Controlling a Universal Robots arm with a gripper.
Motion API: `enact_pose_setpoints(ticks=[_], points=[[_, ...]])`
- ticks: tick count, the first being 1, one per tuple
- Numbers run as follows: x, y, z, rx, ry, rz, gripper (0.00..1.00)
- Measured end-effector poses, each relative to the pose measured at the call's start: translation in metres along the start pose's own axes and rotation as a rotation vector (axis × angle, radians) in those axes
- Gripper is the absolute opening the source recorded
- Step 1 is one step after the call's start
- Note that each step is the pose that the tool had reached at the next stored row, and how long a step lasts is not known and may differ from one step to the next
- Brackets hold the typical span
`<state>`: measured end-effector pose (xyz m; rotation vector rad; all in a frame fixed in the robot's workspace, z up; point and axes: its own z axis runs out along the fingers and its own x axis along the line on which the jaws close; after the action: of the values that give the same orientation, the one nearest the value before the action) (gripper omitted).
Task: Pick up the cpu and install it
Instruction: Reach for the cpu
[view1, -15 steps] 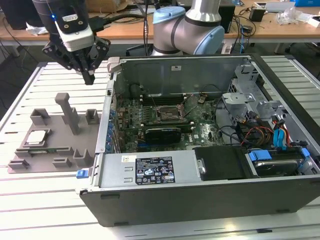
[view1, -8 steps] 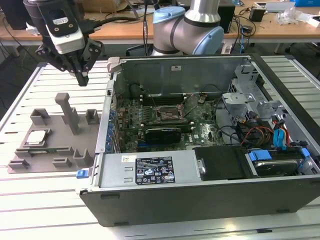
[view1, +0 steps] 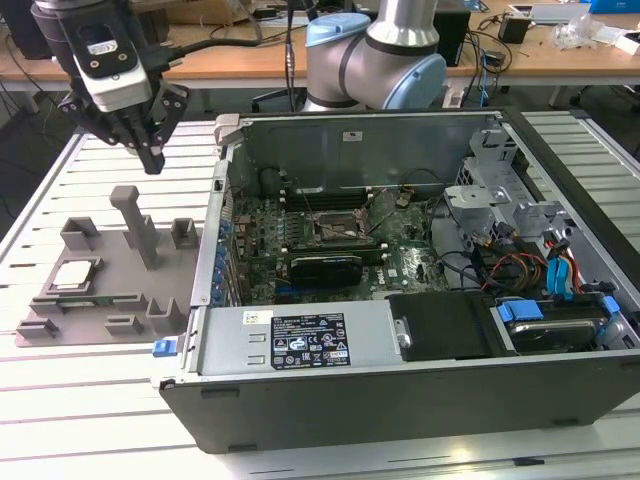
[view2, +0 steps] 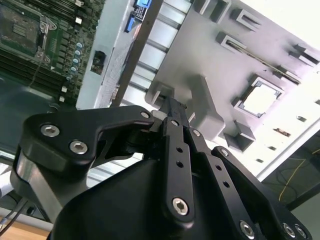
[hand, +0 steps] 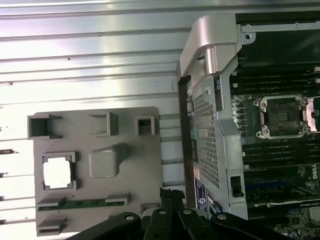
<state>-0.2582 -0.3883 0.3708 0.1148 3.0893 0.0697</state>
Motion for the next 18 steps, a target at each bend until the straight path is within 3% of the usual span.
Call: enact_pose_setpoints(ticks=[7, 18], points=[[0.0130, 0.0024, 0.0058, 0.0000, -0.0005, 0.000, 0.11], [0.0482, 0.0023, 0.0185, -0.0002, -0.0023, 0.000, 0.11]])
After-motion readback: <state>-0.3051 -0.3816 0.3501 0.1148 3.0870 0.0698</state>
